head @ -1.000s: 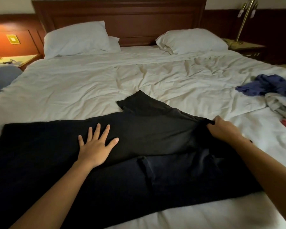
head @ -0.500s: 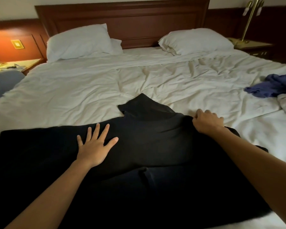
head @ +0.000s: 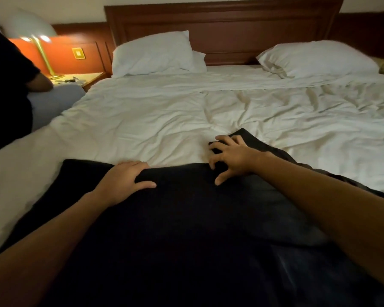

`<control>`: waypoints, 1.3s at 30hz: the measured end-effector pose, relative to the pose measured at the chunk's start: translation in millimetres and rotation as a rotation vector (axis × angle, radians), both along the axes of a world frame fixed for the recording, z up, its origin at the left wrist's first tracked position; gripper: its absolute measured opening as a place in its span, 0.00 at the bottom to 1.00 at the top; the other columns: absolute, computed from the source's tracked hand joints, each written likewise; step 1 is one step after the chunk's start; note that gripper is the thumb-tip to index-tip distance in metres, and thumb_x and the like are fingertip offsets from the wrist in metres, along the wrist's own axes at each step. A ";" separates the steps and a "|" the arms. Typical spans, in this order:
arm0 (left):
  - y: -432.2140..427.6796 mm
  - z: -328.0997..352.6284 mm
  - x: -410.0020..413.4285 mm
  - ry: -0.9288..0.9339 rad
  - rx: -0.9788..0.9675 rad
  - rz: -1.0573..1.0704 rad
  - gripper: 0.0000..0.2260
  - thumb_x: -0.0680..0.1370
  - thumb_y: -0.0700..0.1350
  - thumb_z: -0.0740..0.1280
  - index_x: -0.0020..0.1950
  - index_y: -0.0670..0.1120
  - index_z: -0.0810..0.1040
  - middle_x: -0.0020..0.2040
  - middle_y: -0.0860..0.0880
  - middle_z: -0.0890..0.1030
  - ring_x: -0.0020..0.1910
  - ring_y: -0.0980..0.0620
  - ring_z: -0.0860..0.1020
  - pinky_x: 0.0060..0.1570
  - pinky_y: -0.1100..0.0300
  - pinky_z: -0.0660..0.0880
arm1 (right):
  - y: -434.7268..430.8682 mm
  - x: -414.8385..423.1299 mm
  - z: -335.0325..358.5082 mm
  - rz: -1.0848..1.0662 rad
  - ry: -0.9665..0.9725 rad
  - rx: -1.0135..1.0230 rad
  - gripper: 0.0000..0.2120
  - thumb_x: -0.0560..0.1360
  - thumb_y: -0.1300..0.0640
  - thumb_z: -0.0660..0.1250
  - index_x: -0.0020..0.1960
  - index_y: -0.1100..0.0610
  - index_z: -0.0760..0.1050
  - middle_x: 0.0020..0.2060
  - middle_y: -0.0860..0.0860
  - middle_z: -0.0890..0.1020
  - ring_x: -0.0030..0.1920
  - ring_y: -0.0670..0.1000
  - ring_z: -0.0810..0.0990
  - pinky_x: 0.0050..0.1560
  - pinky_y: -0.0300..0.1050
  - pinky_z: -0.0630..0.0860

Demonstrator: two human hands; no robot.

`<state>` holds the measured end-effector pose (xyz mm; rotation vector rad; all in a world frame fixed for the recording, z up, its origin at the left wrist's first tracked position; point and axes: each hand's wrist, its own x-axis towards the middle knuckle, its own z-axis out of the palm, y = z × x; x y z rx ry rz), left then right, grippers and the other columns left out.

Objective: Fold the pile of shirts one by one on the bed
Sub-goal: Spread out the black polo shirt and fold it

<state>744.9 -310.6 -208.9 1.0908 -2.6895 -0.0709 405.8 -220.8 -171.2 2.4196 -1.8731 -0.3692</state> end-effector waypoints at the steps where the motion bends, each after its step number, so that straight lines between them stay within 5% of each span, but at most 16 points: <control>1: -0.2 6.2 6.8 -0.010 -0.022 -0.024 0.24 0.72 0.70 0.61 0.53 0.52 0.77 0.47 0.57 0.78 0.48 0.55 0.76 0.51 0.58 0.73 | -2.4 4.1 4.6 0.012 0.061 -0.015 0.22 0.69 0.29 0.67 0.56 0.41 0.75 0.73 0.47 0.64 0.77 0.55 0.51 0.72 0.58 0.49; 6: 17.4 34.2 30.9 0.001 -0.135 -0.166 0.15 0.74 0.65 0.67 0.45 0.53 0.74 0.39 0.59 0.75 0.39 0.59 0.74 0.40 0.58 0.74 | 13.6 28.8 17.9 -0.039 -0.043 0.140 0.41 0.69 0.42 0.75 0.75 0.37 0.57 0.64 0.50 0.76 0.66 0.54 0.70 0.66 0.54 0.58; 11: 35.6 52.5 52.7 -0.063 -0.315 -0.255 0.15 0.74 0.63 0.69 0.50 0.52 0.80 0.40 0.59 0.76 0.41 0.56 0.74 0.43 0.62 0.70 | 45.8 28.7 35.6 -0.129 0.403 0.066 0.28 0.71 0.30 0.66 0.61 0.48 0.78 0.53 0.48 0.81 0.60 0.53 0.75 0.65 0.54 0.59; 16: 51.9 73.8 87.8 -0.185 -0.252 -0.120 0.12 0.78 0.59 0.67 0.57 0.54 0.79 0.47 0.56 0.80 0.49 0.52 0.77 0.51 0.59 0.71 | 110.1 -10.4 72.5 -0.302 0.537 -0.035 0.22 0.74 0.35 0.64 0.61 0.46 0.77 0.57 0.47 0.80 0.62 0.52 0.74 0.66 0.53 0.60; 19: 71.9 71.5 112.8 -0.224 -0.163 -0.006 0.10 0.79 0.54 0.68 0.60 0.55 0.79 0.53 0.57 0.79 0.53 0.52 0.79 0.50 0.57 0.75 | 164.1 -22.3 75.1 -0.348 0.474 -0.076 0.15 0.78 0.43 0.60 0.63 0.44 0.74 0.63 0.46 0.77 0.62 0.52 0.75 0.62 0.51 0.66; 22: 93.9 52.9 131.9 -0.272 -0.268 0.021 0.06 0.79 0.52 0.69 0.53 0.55 0.83 0.52 0.55 0.80 0.50 0.51 0.80 0.50 0.56 0.77 | 215.2 -32.0 62.0 -0.413 0.376 -0.012 0.12 0.81 0.51 0.57 0.61 0.44 0.74 0.58 0.47 0.79 0.58 0.51 0.80 0.55 0.46 0.75; 25: 118.1 43.5 146.4 -0.415 -0.206 0.118 0.12 0.83 0.56 0.57 0.63 0.64 0.77 0.57 0.58 0.76 0.56 0.56 0.76 0.50 0.63 0.71 | 259.5 -42.9 51.5 -0.499 0.348 0.098 0.13 0.79 0.53 0.57 0.61 0.46 0.74 0.56 0.47 0.79 0.56 0.50 0.81 0.52 0.45 0.77; 29: 138.1 47.0 162.7 -0.488 -0.249 0.243 0.14 0.83 0.52 0.56 0.64 0.62 0.76 0.58 0.58 0.78 0.57 0.56 0.78 0.51 0.61 0.75 | 299.9 -54.9 37.1 -0.517 0.231 -0.100 0.20 0.76 0.44 0.62 0.67 0.42 0.67 0.58 0.44 0.77 0.59 0.48 0.78 0.50 0.43 0.72; 33: 151.0 60.1 171.9 -0.610 -0.294 0.374 0.13 0.82 0.56 0.57 0.60 0.62 0.79 0.60 0.61 0.78 0.65 0.58 0.72 0.59 0.60 0.69 | 317.0 -57.1 35.0 -0.459 0.100 -0.151 0.23 0.72 0.46 0.68 0.66 0.45 0.70 0.56 0.45 0.75 0.59 0.49 0.77 0.53 0.44 0.74; 37: 145.9 62.8 184.2 -0.523 0.172 0.610 0.28 0.77 0.69 0.53 0.66 0.55 0.77 0.64 0.53 0.78 0.58 0.52 0.77 0.59 0.55 0.71 | 322.1 -46.8 46.1 -0.455 -0.091 0.004 0.19 0.65 0.26 0.64 0.49 0.37 0.69 0.48 0.40 0.72 0.50 0.44 0.76 0.52 0.47 0.75; 39: 139.0 66.7 184.4 -0.325 0.258 0.684 0.36 0.74 0.73 0.49 0.66 0.49 0.77 0.61 0.47 0.80 0.55 0.47 0.78 0.59 0.52 0.74 | 317.8 -36.0 45.0 -0.458 -0.316 -0.114 0.26 0.61 0.19 0.61 0.52 0.31 0.67 0.53 0.36 0.71 0.52 0.41 0.74 0.55 0.45 0.73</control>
